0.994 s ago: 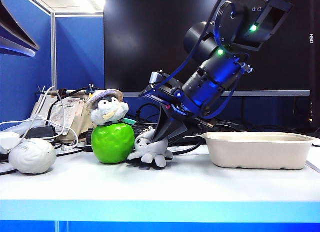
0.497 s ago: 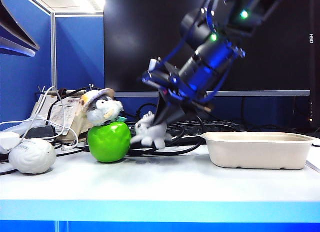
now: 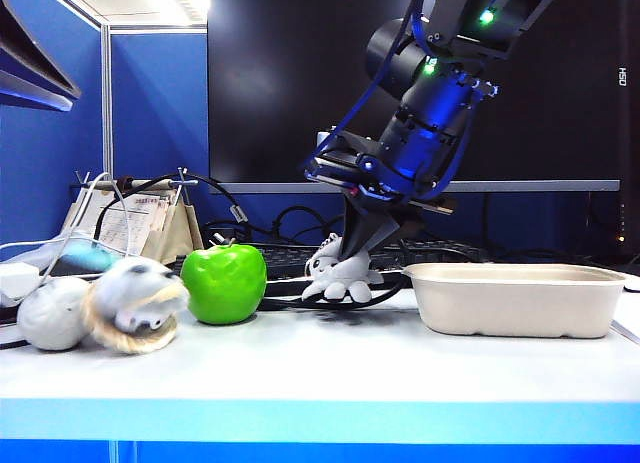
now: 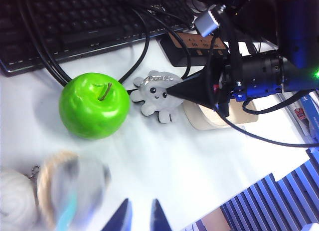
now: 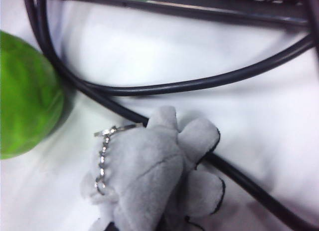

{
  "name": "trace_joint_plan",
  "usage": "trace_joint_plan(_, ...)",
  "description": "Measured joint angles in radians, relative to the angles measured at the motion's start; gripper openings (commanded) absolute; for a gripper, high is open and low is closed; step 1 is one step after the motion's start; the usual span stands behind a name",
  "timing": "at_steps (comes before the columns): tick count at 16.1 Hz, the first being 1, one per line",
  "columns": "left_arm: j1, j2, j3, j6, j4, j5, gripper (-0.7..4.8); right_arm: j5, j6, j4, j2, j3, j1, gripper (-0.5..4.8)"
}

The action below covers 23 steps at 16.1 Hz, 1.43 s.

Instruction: Identity fluffy octopus among items on the table, put them into the paper lunch box.

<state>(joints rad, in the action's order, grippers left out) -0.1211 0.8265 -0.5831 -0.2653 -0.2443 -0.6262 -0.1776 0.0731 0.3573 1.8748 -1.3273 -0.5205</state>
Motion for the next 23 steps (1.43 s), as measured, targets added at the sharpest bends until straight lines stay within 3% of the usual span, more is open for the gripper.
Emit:
trace_joint_plan(5,0.0,0.0,0.0,0.0,0.0,0.0,0.62,-0.001,0.0,-0.007,0.0,-0.016,0.019,-0.05)
trace_joint_plan(9,0.0,0.0,0.0,0.0,0.0,0.0,0.62,-0.009,-0.013,0.032,-0.003,-0.138,0.026,-0.06)
trace_joint_plan(14,0.0,0.0,0.0,0.0,0.0,0.0,0.62,0.039,-0.108,0.234,-0.013,-0.26,0.034,-0.06)
trace_joint_plan(17,0.0,0.0,0.0,0.0,0.0,0.0,0.62,0.103,-0.146,0.375,-0.056,-0.263,0.074,-0.05)
trace_joint_plan(23,0.0,0.0,0.0,0.001,0.0,0.0,0.62,0.124,-0.151,0.554,-0.08,-0.265,0.143,-0.06)
